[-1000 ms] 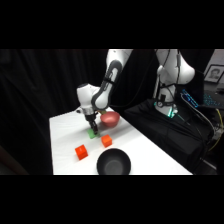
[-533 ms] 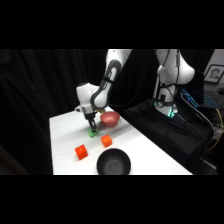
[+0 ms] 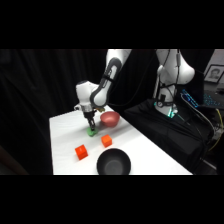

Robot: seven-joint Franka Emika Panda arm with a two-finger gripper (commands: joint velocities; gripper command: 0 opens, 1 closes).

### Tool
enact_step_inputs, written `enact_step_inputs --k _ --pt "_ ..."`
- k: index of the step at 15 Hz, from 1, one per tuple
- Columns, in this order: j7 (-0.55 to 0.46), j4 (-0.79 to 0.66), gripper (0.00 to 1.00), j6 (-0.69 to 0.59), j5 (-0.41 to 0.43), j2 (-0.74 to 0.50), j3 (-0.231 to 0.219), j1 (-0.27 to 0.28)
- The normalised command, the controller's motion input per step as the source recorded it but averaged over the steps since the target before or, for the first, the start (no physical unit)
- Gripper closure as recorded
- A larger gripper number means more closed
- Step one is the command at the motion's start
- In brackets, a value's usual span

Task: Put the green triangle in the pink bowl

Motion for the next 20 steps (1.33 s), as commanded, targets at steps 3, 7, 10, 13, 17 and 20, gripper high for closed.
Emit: enact_step_inputs --k 3,7,10,13,17,20 --pt "0.05 -0.22 0.95 -0.11 -0.103 -0.42 -0.073 0.034" --pt "0.03 -0.34 0.95 -0.20 -0.071 -0.54 -0.070 0.031" --pt "0.04 -0.41 0.95 -0.21 -0.054 -0.59 -0.090 0.060" --pt "0.06 -0.45 0.95 -0.18 -0.063 -0.61 -0.114 0.101" --pt "0.09 -0.41 0.95 -0.08 -0.100 -0.49 -0.131 0.128" --pt "0.08 -0.38 0.95 0.01 -0.100 -0.37 -0.129 0.111"
